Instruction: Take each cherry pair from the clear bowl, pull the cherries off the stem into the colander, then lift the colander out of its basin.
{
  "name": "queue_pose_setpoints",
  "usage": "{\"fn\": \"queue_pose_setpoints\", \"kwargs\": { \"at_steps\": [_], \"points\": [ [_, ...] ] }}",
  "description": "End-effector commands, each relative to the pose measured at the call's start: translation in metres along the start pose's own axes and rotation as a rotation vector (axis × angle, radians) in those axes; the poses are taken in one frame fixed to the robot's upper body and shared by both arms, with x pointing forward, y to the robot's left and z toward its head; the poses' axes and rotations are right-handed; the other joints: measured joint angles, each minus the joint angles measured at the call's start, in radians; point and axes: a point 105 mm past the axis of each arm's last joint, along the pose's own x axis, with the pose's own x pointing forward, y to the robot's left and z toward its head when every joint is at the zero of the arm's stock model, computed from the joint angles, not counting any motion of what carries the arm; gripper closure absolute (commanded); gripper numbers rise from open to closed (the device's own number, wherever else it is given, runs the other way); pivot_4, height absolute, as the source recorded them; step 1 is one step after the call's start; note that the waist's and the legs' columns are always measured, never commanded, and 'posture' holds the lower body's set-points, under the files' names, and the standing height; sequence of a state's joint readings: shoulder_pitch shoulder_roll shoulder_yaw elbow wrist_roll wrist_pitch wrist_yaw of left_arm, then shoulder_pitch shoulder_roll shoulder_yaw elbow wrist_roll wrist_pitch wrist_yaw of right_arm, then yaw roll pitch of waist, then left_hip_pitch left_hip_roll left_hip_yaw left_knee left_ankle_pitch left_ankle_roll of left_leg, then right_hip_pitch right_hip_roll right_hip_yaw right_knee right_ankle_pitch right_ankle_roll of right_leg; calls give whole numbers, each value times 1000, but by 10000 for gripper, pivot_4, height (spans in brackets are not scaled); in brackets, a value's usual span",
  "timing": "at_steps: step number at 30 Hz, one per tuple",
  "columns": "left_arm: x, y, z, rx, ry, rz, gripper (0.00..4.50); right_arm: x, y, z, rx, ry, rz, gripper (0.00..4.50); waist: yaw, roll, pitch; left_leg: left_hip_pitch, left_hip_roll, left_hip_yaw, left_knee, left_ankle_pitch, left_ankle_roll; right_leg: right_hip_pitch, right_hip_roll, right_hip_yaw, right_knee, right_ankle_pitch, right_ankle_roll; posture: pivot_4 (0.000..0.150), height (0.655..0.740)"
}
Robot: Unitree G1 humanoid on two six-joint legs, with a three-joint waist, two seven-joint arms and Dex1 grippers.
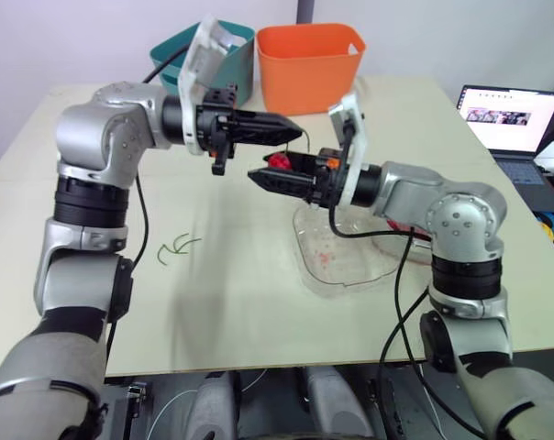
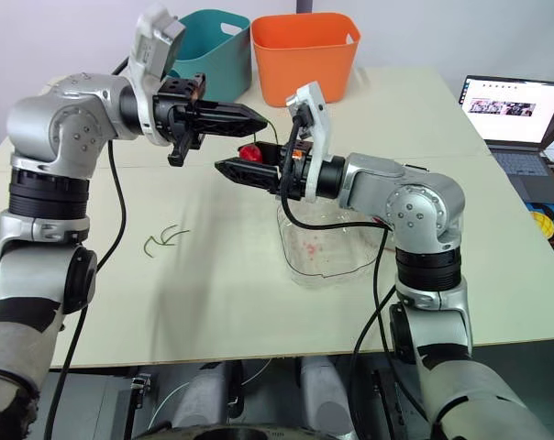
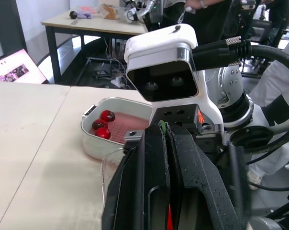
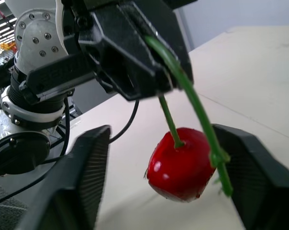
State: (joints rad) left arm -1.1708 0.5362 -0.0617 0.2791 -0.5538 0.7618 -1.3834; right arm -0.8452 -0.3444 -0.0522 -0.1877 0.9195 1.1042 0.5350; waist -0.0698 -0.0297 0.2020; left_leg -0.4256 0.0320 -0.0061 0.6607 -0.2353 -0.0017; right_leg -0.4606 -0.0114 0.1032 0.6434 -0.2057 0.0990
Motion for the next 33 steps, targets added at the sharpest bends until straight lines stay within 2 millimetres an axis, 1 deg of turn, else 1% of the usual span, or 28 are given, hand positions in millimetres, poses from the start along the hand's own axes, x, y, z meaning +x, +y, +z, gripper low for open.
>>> {"fn": "queue_pose_setpoints", "kwargs": {
  "at_steps": [1,4,5,9,13,15,19,22,24,26,29,33],
  "points": [
    [-2,-3,8,34,-14,0,45000,2,7,13,-40,-44,20,23874,0,0,0,0,0,0,0,0,0,0,0,0,0,0,0,1500,7400],
    [-2,-3,8,35,-14,0,45000,1,8,12,-42,-40,22,33972,0,0,0,0,0,0,0,0,0,0,0,0,0,0,0,1500,7400],
    [-2,-3,9,35,-14,0,45000,1,8,12,-42,-38,22,34836,0,0,0,0,0,0,0,0,0,0,0,0,0,0,0,1500,7400],
    [-2,-1,10,43,-16,6,45000,0,7,9,-45,-21,13,34836,0,0,0,0,0,0,0,0,0,0,0,0,0,0,0,1500,7400],
    [-3,2,14,57,-24,20,45000,-2,8,-2,-43,19,14,34836,0,0,0,0,0,0,0,0,0,0,0,0,0,0,0,1500,7400],
    [-4,4,16,63,-24,28,45000,-3,10,-13,-35,57,19,34836,0,0,0,0,0,0,0,0,0,0,0,0,0,0,0,1500,7400],
    [-4,6,16,66,-25,31,45000,-7,11,-27,-21,96,9,34836,0,0,0,0,0,0,0,0,0,0,0,0,0,0,0,1500,7400],
    [-3,6,14,62,-25,30,45000,-12,9,-31,-19,104,-14,34836,1,0,0,0,0,0,0,0,0,0,0,0,0,0,0,1500,7400],
    [-3,5,13,61,-23,30,45000,-18,6,-29,-22,92,-39,34836,1,0,0,0,0,0,0,0,0,0,0,0,0,0,0,1500,7400],
    [-4,5,12,60,-23,33,45000,-29,2,-22,-37,73,-77,34836,1,0,0,0,0,0,0,0,0,0,0,0,0,0,0,1500,7400],
    [-7,6,8,56,-20,45,45000,-58,-16,-6,-87,51,-210,34836,3,0,0,0,0,0,0,0,0,0,0,0,0,0,0,1500,7400],
    [-11,6,4,51,-10,54,45000,-99,-37,4,-131,53,-380,34836,6,0,0,0,0,0,1,0,0,1,0,0,-1,0,0,1500,7400]
  ]
}}
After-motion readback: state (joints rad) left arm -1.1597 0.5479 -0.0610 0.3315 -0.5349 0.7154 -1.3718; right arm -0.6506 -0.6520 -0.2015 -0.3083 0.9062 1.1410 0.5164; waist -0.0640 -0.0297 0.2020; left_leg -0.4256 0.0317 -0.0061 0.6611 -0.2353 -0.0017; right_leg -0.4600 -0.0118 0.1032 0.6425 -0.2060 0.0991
